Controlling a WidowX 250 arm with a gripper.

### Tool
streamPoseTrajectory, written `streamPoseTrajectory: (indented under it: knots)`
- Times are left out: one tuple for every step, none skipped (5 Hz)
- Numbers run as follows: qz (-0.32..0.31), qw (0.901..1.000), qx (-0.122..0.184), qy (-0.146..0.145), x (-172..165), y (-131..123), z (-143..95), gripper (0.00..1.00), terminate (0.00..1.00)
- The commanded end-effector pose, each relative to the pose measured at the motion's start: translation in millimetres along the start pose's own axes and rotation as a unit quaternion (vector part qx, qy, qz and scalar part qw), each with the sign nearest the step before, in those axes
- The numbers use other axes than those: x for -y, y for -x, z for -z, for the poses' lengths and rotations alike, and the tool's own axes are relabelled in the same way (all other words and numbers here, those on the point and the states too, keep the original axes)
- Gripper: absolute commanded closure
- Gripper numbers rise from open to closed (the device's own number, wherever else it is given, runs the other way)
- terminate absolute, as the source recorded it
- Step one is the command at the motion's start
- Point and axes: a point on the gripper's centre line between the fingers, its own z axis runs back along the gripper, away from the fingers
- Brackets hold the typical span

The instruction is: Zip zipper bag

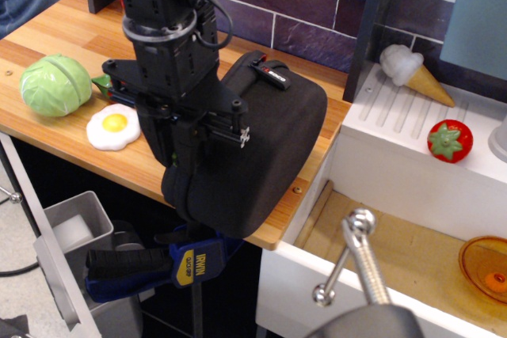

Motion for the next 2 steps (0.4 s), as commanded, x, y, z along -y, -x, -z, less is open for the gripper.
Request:
streamPoseTrajectory:
  knots:
    - [0.055,0.9980,-0.004,-0.032,-12.8,15.3,-12.0,1.00,0.00]
    - [0.057,0.9937,-0.056,-0.079,-20.6,19.2,17.5,1.00,0.00]
